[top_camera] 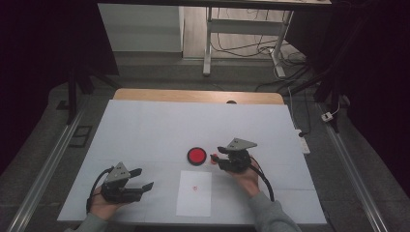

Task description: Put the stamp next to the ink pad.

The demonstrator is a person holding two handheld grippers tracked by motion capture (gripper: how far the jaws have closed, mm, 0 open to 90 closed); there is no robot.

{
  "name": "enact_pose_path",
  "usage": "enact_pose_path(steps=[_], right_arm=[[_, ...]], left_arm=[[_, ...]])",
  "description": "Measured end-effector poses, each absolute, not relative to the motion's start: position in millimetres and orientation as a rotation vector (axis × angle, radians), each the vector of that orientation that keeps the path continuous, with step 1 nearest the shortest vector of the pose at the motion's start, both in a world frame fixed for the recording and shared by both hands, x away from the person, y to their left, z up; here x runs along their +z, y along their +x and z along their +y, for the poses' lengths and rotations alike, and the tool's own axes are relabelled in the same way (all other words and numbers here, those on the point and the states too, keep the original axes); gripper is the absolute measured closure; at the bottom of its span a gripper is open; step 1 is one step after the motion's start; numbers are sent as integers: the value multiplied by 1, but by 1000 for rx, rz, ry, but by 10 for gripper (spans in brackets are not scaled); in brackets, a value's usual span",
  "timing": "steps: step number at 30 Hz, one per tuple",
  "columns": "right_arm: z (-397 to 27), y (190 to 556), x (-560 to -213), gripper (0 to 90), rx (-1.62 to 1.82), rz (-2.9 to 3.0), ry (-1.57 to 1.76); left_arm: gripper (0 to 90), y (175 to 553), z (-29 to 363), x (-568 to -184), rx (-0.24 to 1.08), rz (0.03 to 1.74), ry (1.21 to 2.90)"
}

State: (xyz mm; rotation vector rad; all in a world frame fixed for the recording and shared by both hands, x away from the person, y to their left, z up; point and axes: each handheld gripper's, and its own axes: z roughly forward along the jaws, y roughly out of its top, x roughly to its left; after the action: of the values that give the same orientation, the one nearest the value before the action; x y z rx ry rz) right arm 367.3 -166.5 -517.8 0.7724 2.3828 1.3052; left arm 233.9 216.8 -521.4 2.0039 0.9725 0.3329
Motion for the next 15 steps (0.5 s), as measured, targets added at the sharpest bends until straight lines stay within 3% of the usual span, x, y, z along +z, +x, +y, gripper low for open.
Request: enact_pose_path(steps=[15], right_arm=[[-190, 353, -498, 499, 1379, 2321, 752]], left_arm=[[300, 235, 219, -523, 326, 990, 2001]])
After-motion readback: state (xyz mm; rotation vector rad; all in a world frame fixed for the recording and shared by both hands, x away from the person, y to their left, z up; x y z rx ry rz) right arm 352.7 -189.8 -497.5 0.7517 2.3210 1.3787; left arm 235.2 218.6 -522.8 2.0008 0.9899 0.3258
